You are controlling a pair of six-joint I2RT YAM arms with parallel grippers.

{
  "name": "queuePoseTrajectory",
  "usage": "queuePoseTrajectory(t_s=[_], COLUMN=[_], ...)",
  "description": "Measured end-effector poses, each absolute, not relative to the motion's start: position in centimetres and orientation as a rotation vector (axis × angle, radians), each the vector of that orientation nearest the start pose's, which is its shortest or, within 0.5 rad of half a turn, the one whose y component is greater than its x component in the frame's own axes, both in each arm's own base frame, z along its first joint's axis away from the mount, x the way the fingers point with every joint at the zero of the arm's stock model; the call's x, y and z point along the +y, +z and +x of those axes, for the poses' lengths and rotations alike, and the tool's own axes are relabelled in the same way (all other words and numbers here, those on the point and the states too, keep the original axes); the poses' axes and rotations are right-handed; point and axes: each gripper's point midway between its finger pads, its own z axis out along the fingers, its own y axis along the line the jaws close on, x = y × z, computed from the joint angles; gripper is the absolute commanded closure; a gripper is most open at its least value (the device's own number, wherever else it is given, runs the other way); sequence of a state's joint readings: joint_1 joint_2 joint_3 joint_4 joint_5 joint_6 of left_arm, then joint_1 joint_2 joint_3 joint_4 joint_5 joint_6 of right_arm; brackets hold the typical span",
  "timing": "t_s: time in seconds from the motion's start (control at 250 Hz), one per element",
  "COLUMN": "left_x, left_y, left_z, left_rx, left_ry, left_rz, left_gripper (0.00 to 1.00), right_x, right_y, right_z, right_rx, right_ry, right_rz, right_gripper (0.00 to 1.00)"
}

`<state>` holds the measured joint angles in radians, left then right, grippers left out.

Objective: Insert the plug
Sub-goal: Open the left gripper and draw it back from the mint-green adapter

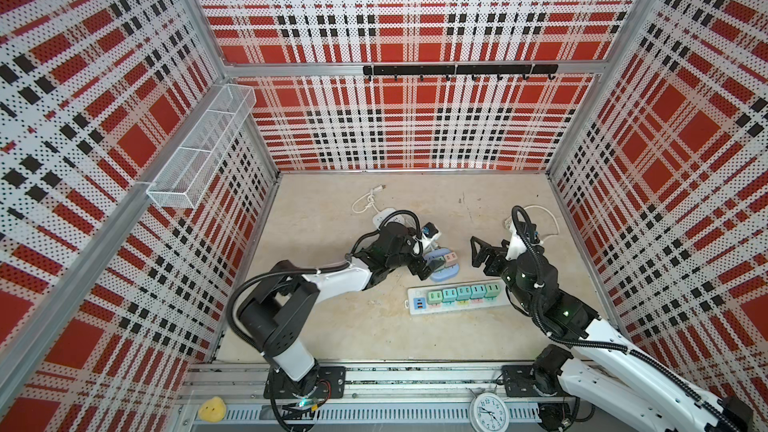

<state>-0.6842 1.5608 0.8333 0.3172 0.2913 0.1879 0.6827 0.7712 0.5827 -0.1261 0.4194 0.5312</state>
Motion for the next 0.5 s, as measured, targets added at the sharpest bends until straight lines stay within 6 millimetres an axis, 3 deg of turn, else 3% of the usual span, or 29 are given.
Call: queuePoseTrajectory(t_s=[0.096, 0.176, 0.36, 0.424, 0.5], left_x=[-29.1, -24.5, -13.0, -11.2, -11.1], left_y=[19.7, 20.0, 14.7, 13.3, 12.3], left_z=[33.9, 35.8, 39.2, 39.3, 39.3], left_rx=[1.719, 1.751, 1.948, 1.982, 2.009], left_ry=[-0.589, -0.586, -0.605, -0.610, -0.622], left_rz=[0.821, 0.601, 0.067, -0.040, -0.076], left_gripper=[0.01, 0.01, 0.01, 0.01, 0.01], right_x=[14.7, 16.5, 22.4, 24.6, 27.4], right_y=[23.0, 22.4, 22.8, 22.6, 21.8], right_z=[28.8, 30.0, 34.7, 36.5, 38.9], right_rx=[1.923, 1.978, 2.064, 2.096, 2.142], right_ry=[0.422, 0.418, 0.454, 0.462, 0.464], right_rz=[0.111, 0.058, -0.064, -0.106, -0.155], right_gripper=[0.11, 0.16, 0.23, 0.25, 0.26])
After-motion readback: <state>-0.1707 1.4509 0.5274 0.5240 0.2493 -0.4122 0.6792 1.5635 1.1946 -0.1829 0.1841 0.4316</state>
